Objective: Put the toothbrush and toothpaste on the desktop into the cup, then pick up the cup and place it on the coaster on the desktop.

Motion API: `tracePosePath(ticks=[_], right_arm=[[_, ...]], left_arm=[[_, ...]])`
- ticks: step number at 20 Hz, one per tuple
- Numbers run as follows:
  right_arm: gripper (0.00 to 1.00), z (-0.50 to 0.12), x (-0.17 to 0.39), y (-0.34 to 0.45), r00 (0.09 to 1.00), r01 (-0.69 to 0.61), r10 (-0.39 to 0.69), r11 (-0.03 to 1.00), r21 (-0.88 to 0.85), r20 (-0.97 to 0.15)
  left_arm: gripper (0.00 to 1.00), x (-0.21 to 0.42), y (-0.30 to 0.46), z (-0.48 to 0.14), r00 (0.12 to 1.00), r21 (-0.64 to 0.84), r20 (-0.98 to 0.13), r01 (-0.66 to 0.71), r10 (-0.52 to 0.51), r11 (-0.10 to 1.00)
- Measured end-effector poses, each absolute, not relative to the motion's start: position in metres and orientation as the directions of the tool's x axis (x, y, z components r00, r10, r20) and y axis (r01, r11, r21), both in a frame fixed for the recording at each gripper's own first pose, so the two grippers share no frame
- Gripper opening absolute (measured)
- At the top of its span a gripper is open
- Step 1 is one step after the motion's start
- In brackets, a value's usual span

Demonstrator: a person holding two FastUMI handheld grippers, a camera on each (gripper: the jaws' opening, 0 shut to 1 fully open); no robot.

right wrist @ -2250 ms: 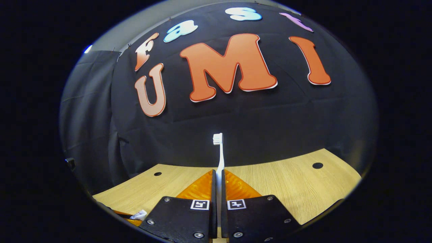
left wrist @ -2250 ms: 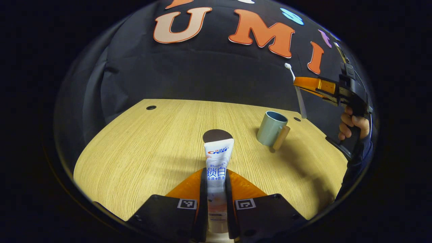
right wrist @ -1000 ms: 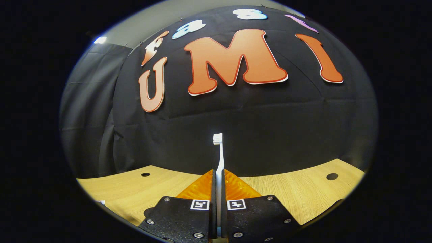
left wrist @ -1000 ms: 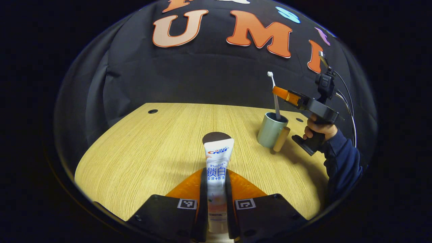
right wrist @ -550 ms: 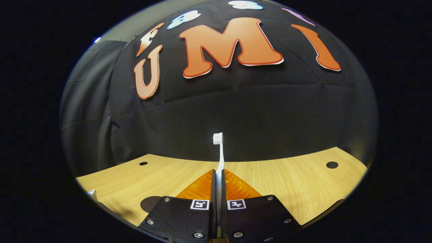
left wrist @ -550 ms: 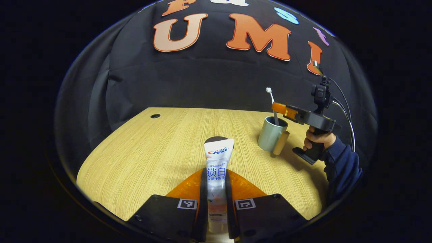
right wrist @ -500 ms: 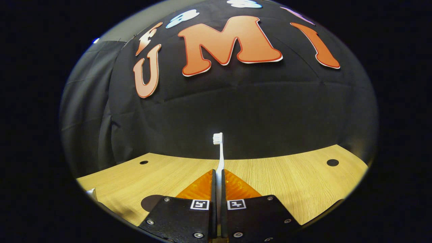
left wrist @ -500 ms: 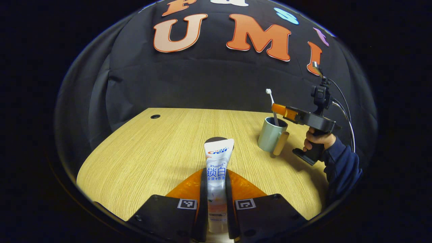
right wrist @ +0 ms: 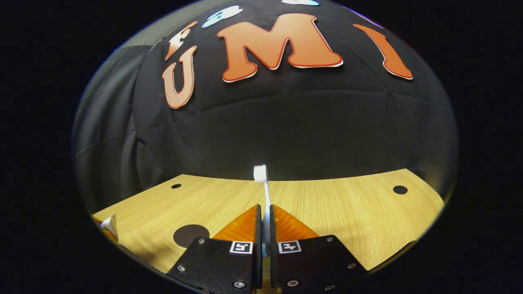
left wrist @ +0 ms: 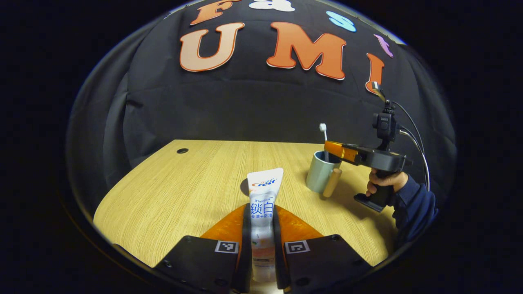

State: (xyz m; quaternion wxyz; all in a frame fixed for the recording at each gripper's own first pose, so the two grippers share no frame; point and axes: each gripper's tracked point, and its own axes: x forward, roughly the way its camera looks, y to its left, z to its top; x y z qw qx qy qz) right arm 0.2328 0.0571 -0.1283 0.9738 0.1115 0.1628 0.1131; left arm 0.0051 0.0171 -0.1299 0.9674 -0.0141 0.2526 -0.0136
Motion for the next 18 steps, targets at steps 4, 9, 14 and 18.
tracePosePath(ticks=[4, 9, 14, 18], right_arm=[[0.29, -0.126, 0.21, 0.047, 0.911, -0.186, 0.265, 0.948, 0.258, -0.317], [0.52, -0.111, 0.176, 0.02, 0.924, -0.158, 0.246, 0.942, 0.295, -0.292], [0.67, -0.106, 0.143, -0.018, 0.938, -0.106, 0.197, 0.947, 0.302, -0.286], [0.71, -0.116, 0.123, -0.047, 0.936, -0.061, 0.157, 0.953, 0.295, -0.314]], left_arm=[[0.27, 0.007, -0.001, -0.127, 0.883, -0.045, -0.465, 0.05, -0.065, 0.998], [0.27, 0.03, -0.031, -0.13, 0.883, -0.079, -0.449, 0.114, -0.137, 0.99], [0.27, 0.072, -0.063, -0.118, 0.899, -0.092, -0.393, 0.173, -0.196, 0.981], [0.27, 0.106, -0.083, -0.11, 0.923, -0.103, -0.315, 0.198, -0.221, 0.975]])
